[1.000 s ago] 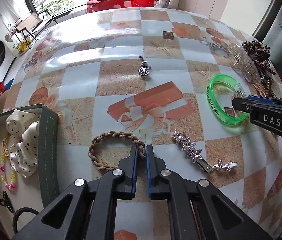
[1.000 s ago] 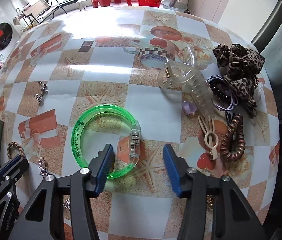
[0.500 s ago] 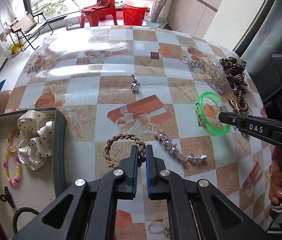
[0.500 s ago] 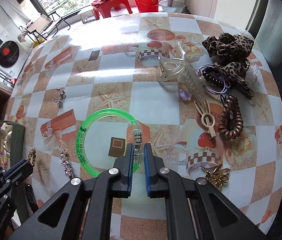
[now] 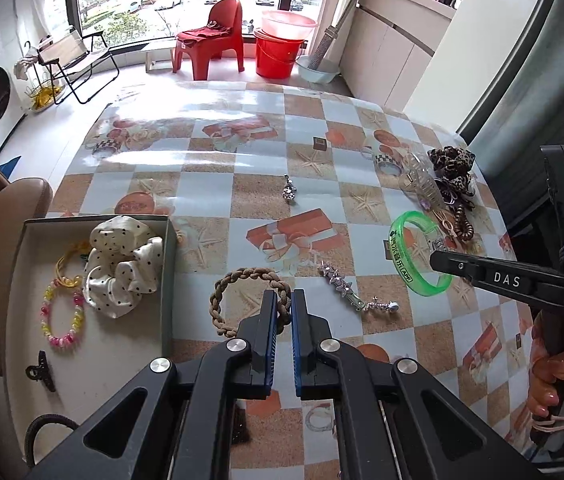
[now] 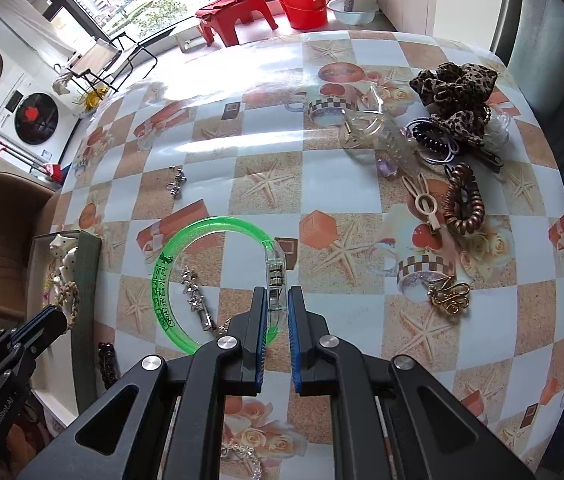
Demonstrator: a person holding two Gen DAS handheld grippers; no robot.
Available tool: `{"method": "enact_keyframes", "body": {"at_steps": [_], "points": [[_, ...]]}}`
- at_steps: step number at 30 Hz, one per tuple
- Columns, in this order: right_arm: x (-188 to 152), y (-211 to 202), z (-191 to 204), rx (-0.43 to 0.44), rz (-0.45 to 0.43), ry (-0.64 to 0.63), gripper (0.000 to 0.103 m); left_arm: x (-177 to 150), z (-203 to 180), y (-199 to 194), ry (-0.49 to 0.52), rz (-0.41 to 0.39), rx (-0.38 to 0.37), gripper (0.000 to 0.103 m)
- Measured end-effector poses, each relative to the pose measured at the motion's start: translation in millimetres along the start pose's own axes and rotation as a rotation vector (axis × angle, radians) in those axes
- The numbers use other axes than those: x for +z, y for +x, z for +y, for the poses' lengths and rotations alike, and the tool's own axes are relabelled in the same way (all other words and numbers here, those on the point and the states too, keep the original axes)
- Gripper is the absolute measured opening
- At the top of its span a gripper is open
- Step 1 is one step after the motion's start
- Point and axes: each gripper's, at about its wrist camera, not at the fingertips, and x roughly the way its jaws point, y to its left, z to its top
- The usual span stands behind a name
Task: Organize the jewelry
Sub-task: 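Carry braided bracelet and green bangle into the tray while both grippers open to release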
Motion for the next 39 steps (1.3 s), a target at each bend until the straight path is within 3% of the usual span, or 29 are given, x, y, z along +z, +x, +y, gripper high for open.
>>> {"method": "enact_keyframes", "body": {"at_steps": [9, 20, 30, 39], "points": [[-4, -6, 62, 0.055, 0.005, -0.093, 0.011, -22, 50, -31, -0.068, -0.022, 0.048, 0.010], [-19, 14, 171, 0.141, 0.061, -0.271, 0.011, -64, 125, -57, -0.189, -0.010, 0.129, 0.010], [-46, 54, 263, 0.192, 0.160, -0.409, 0.011, -102, 175, -56, -0.266, 0.024, 0.206, 0.010], [-46, 86, 312, 0.159, 0.183, -0.486, 0.011, -120, 206, -37, -0.327, 0.056, 0.255, 0.010]]}}
